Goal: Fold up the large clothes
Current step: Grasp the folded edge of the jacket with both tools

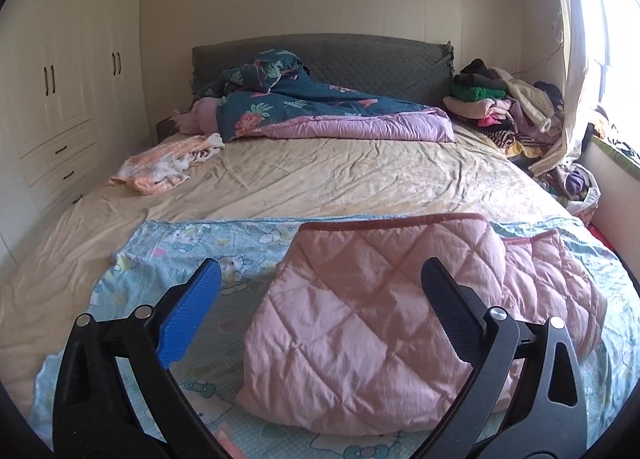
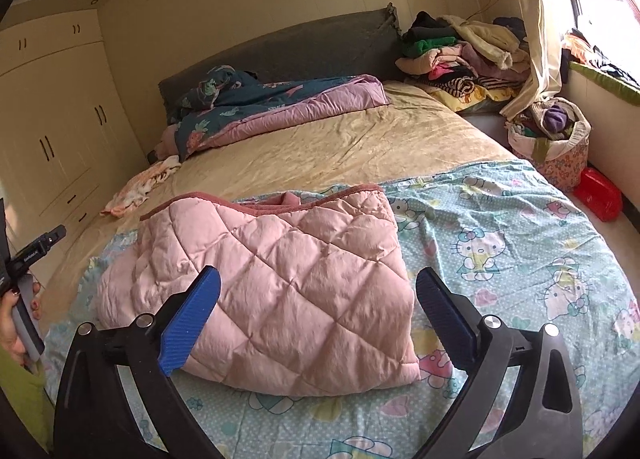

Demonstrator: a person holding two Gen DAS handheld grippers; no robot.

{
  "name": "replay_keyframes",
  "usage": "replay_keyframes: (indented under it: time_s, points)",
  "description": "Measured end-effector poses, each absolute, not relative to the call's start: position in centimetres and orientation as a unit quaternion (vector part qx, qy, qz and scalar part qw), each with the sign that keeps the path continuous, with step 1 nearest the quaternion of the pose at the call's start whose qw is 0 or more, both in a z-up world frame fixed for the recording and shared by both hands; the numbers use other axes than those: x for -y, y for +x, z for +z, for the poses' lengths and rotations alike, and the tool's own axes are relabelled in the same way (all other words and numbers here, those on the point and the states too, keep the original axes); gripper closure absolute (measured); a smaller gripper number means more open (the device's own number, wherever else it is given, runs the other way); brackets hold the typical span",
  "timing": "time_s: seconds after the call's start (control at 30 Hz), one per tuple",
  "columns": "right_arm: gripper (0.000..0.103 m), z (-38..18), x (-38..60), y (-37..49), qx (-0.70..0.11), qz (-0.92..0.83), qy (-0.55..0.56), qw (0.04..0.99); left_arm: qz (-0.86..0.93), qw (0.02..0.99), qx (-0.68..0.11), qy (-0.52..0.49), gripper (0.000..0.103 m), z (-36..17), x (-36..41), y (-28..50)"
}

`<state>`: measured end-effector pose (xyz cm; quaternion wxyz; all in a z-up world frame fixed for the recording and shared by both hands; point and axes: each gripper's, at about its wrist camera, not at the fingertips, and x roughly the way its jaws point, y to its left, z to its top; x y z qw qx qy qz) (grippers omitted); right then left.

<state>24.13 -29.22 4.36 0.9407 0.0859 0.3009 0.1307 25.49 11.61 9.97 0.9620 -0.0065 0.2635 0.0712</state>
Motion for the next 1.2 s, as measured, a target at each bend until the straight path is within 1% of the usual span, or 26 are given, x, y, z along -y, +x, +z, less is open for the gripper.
replay_keyframes:
  time_s: [0.23,0.4,0.6,0.77,0.9,0.97,1.0,1.03,1.07,1.1,1.13,1.2]
  points:
    - [0.005,3.4,29.3,24.1,-0.309,0.118,0.062,0.942,0.075,0.953,-0.292,-0.008,0.01,8.0,-12.6,25.1]
    - [0.004,1.3,29.3,25.5,-0.336,0.103,0.054,0.935,0.082,0.941,-0.329,-0.011,0.009,4.2,-14.2,25.0]
    - [0.004,-2.5,29.4,28.1,-0.377,0.079,0.043,0.922,0.085,0.913,-0.389,-0.09,0.01,-1.2,-18.6,26.1]
    - [0.004,-5.2,29.9,30.5,-0.404,0.07,0.047,0.911,0.045,0.905,-0.402,-0.132,0.01,-3.1,-19.7,26.9]
    - [0.004,-7.2,29.6,32.5,-0.423,0.077,0.037,0.902,0.033,0.897,-0.42,-0.136,0.01,-4.6,-19.2,28.3]
    - [0.006,-7.9,29.4,32.9,-0.422,0.079,0.031,0.903,0.023,0.897,-0.418,-0.143,0.028,-4.9,-18.9,28.5]
    - [0.016,-7.9,29.2,32.9,-0.413,0.09,0.035,0.906,0.021,0.898,-0.415,-0.144,0.043,-5.0,-18.6,28.6]
    - [0.055,-7.8,29.0,32.9,-0.406,0.103,0.041,0.907,0.024,0.9,-0.412,-0.14,0.059,-4.9,-18.3,28.8]
    - [0.069,-7.3,28.7,32.8,-0.394,0.092,0.039,0.914,0.028,0.903,-0.407,-0.134,0.065,-4.6,-17.9,28.9]
    - [0.079,-6.6,28.5,32.9,-0.382,0.087,0.04,0.919,0.032,0.907,-0.402,-0.124,0.075,-4.2,-17.4,29.1]
    - [0.081,-5.7,28.3,33.1,-0.368,0.088,0.046,0.925,0.036,0.912,-0.394,-0.111,0.081,-3.7,-17.0,29.3]
    - [0.085,-3.7,28.1,33.9,-0.34,0.086,0.049,0.935,0.044,0.921,-0.374,-0.095,0.084,-2.3,-16.5,30.0]
